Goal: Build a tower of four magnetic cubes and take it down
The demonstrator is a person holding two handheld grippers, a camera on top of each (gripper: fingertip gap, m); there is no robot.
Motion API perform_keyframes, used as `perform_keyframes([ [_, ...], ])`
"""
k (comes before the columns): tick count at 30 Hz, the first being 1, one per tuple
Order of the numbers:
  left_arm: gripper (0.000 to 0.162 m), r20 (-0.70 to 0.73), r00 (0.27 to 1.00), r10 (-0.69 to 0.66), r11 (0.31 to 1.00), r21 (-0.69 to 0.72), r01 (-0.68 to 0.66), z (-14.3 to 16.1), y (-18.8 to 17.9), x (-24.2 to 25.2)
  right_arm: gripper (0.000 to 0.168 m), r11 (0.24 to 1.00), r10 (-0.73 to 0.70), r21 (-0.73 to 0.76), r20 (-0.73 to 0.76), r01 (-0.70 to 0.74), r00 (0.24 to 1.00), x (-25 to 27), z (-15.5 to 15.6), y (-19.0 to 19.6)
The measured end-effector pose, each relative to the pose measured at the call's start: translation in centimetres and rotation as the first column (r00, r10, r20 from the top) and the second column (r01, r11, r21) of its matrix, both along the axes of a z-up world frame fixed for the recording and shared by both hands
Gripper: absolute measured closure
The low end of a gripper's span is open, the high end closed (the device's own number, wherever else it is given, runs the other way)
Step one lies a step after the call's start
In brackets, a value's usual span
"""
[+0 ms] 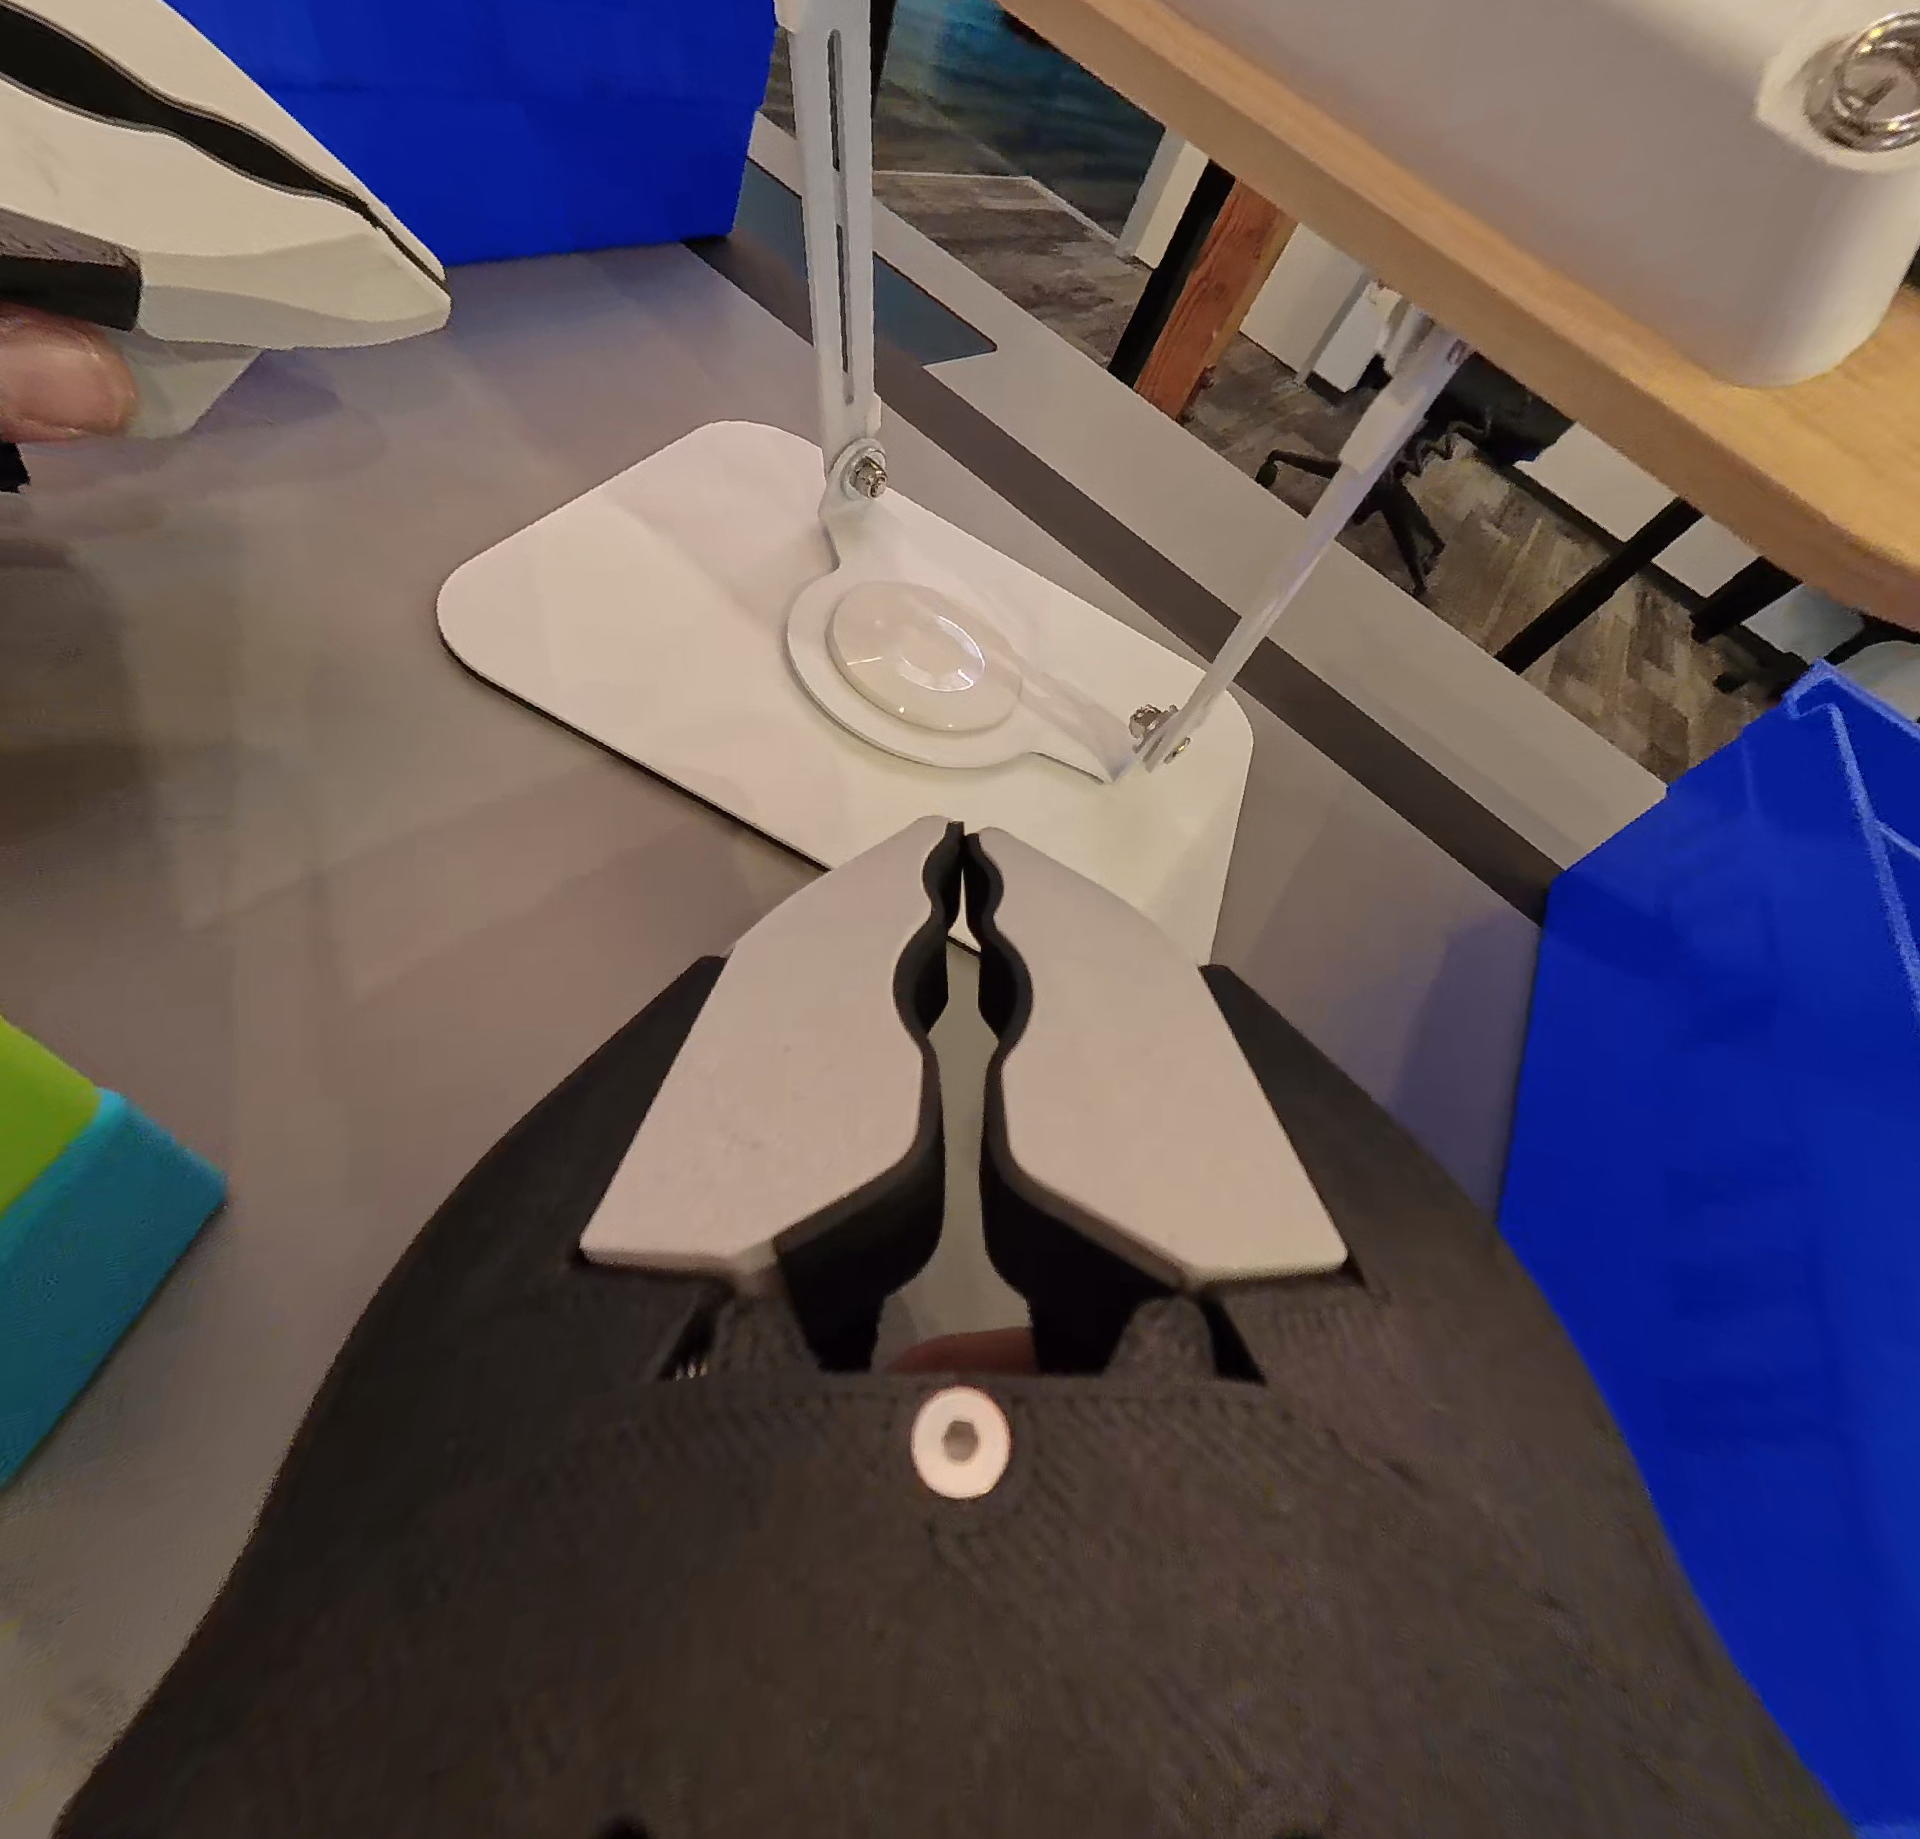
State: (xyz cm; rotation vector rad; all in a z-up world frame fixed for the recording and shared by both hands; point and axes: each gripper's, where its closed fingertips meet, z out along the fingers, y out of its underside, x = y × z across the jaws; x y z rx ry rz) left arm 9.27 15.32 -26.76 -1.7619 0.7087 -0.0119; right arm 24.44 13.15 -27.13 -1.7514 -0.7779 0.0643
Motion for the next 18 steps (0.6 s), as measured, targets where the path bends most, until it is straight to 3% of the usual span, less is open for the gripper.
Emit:
perform_keyframes([
  [7,0.162,0.028,0.999,-0.016,1.000,-0.005,0.016,0.2,-0.3,-0.1,0.168,1.000,0.008,-0.009,-0.019,-0.008,1.000,0.1,0.0,0.1],
  [11,0.162,0.074,0.993,-0.096,0.995,0.009,0.096,1.2,-2.1,0.3,0.168,1.000,0.009,-0.009,-0.027,-0.009,1.000,0.4,0.1,0.3],
  [15,0.135,0.096,0.974,-0.203,0.978,-0.019,0.206,1.5,-4.9,0.9,0.168,1.000,0.010,-0.014,-0.045,-0.011,0.999,0.6,0.2,0.3],
  [18,0.121,0.229,0.934,-0.274,0.953,-0.064,0.295,1.8,-7.2,0.5,0.168,1.000,0.013,-0.016,-0.046,-0.014,0.999,0.6,0.2,0.3],
])
